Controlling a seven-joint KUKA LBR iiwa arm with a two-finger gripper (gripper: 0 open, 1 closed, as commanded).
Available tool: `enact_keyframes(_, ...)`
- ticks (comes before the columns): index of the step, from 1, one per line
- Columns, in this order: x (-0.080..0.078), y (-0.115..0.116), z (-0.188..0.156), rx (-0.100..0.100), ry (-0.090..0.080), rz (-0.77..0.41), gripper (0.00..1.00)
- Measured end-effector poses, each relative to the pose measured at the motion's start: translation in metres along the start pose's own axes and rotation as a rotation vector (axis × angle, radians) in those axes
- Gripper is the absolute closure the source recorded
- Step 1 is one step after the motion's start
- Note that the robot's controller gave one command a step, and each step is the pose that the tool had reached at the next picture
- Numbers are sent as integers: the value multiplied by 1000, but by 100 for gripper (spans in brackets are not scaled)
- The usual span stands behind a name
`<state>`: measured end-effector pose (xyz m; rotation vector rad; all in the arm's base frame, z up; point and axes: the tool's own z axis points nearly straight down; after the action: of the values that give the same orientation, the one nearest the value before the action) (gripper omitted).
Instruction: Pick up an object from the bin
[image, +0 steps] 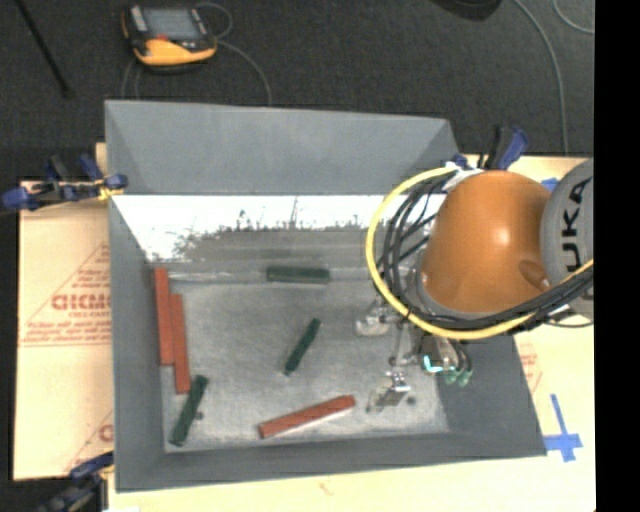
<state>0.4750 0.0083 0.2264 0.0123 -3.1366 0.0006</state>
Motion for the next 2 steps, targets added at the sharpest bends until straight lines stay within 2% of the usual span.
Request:
enact_keyframes(1, -1, 0, -2, 0, -4, 0, 0)
enact_keyframes(2, -3, 2, -6, 1, -8, -111, 0)
